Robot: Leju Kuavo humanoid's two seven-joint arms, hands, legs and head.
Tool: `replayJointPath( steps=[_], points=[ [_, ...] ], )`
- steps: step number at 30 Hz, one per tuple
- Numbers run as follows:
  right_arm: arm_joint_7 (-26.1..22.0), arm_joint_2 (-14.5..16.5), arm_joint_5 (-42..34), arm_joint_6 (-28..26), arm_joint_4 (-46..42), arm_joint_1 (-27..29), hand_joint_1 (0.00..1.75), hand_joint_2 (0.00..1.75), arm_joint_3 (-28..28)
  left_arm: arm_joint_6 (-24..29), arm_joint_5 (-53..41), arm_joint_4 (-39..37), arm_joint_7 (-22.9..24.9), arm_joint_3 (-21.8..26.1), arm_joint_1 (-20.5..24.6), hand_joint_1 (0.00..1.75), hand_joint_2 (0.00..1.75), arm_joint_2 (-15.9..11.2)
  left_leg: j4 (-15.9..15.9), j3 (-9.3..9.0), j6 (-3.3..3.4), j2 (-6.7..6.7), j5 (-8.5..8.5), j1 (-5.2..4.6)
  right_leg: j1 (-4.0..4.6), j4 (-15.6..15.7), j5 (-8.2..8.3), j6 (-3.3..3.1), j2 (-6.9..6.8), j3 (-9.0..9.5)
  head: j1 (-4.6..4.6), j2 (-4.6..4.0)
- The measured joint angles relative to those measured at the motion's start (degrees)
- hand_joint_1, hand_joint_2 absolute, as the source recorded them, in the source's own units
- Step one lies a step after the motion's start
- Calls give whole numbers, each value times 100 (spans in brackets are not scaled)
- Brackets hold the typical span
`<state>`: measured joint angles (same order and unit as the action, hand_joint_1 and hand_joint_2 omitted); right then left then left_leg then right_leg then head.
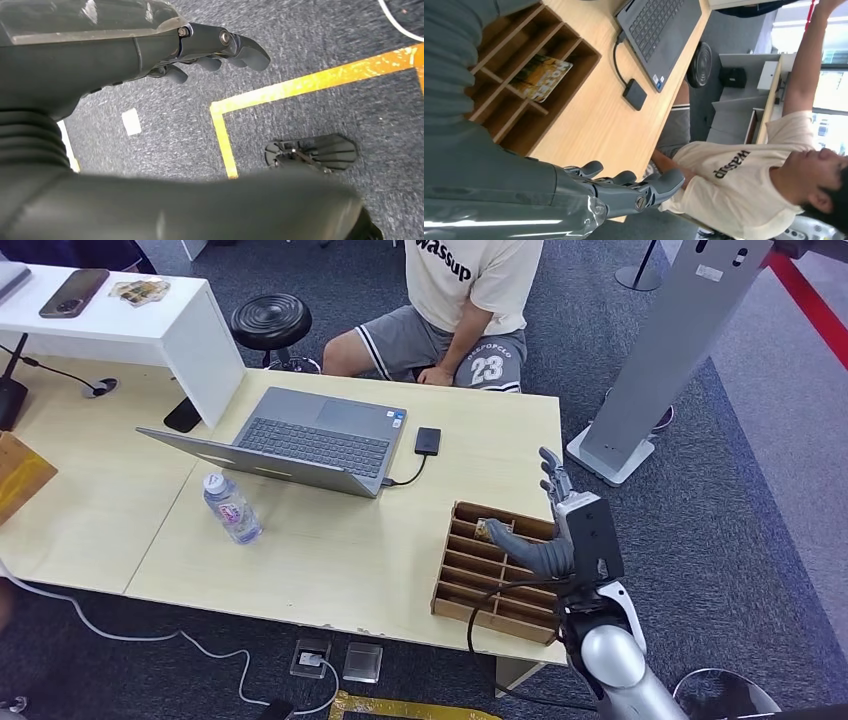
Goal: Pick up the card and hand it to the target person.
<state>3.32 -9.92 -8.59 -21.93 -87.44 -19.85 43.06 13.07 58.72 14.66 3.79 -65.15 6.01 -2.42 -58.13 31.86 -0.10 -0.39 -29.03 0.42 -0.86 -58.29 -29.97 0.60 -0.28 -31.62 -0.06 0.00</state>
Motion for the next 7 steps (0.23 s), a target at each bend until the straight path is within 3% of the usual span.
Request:
replayJointPath(
  steps=[7],
  points=[
    [96, -361, -421, 112, -386, 535, 0, 175, -313, 0, 108, -2, 35, 51, -23, 0, 0, -27, 0, -2, 0, -1, 0, 0, 0, 1, 0, 0, -1, 2, 1, 0]
  ],
)
